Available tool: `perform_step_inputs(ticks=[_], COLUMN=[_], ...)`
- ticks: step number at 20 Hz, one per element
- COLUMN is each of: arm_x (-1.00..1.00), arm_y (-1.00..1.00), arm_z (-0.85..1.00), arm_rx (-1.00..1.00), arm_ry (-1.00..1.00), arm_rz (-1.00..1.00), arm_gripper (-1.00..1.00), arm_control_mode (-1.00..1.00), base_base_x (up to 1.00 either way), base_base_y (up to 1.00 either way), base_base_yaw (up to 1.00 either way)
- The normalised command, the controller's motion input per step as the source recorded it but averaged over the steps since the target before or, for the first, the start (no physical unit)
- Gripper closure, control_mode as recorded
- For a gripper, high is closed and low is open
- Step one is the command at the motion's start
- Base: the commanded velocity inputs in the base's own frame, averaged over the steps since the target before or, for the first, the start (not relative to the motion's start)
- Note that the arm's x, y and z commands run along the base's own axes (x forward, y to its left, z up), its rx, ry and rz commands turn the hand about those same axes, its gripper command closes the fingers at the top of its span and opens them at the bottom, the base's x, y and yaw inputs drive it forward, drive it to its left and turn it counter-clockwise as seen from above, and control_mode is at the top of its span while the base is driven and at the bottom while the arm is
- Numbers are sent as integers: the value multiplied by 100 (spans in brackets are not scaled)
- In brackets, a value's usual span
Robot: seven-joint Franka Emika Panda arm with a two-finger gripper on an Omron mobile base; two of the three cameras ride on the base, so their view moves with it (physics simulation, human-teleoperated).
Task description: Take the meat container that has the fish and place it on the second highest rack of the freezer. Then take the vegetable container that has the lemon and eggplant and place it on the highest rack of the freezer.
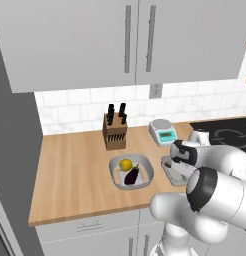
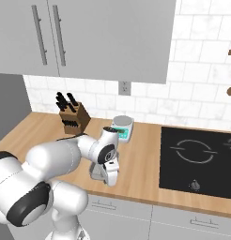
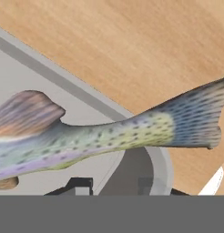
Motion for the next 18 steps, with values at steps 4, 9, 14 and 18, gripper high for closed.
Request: perform_step_inputs(ticks=[4, 9, 14, 18], arm_x=[0, 1, 1, 0], arm_y=[0, -1, 3, 8], arm_z=[0, 26, 58, 74], arm_rx=[0, 0, 0, 0], arm_ry=[0, -2, -2, -6], arm_rz=[0, 0, -7, -16], arm_gripper=[100, 100, 100, 100], arm_control_mode=[-100, -100, -100, -100], base_base_x=[0, 0, 0, 0], base_base_y=[0, 0, 0, 0], base_base_yaw=[0, 0, 0, 0])
